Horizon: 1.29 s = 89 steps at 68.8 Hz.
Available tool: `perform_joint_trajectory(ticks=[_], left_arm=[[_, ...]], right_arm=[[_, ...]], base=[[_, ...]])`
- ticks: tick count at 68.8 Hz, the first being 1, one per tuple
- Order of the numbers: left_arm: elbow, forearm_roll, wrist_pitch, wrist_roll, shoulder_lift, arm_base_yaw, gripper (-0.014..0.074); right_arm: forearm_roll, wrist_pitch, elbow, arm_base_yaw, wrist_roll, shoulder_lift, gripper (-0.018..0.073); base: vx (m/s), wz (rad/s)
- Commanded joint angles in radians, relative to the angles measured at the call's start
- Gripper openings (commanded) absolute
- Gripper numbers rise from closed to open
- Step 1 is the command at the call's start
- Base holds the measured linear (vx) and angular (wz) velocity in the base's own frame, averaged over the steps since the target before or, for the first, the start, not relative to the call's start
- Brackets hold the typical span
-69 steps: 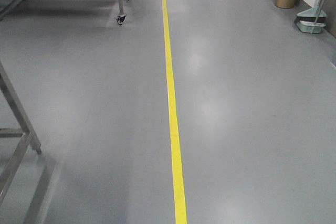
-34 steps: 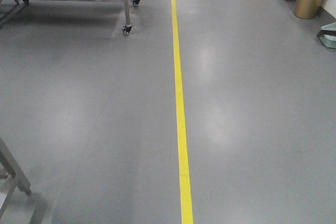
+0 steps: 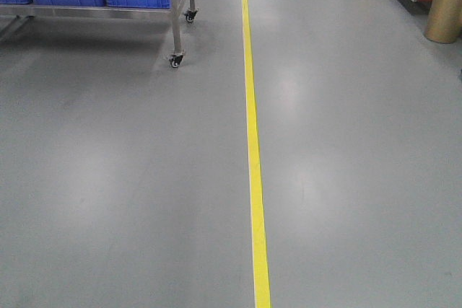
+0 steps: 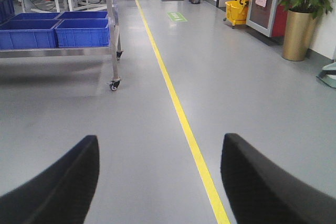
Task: Move and align brake pads A on conveyor
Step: 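Drive past the blue bin racks toward the steel table, then stop at the steel table facing the two brake pads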
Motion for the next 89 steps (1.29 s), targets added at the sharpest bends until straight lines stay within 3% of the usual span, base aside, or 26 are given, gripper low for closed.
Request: perform_joint_trajectory(ticks=[1,33,89], left_arm=[[-0.023,-0.007,-0.077,-0.003,0.013,-0.005,0.0482],[-0.023,-0.007,-0.077,-0.003,0.013,-0.005,0.0482],[-0.023,-0.007,-0.077,-0.003,0.013,-0.005,0.0482]], right_arm=[[-0.010,-0.078,-0.025,-0.002,-0.004,0.014,0.0379],[-0.010,-0.077,-0.025,-0.002,-0.004,0.014,0.0379],[-0.011,-0.077,-0.025,-0.002,-0.004,0.014,0.0379]], base=[[0.54,0.01],[0.48,0.34],[0.28,0.93]])
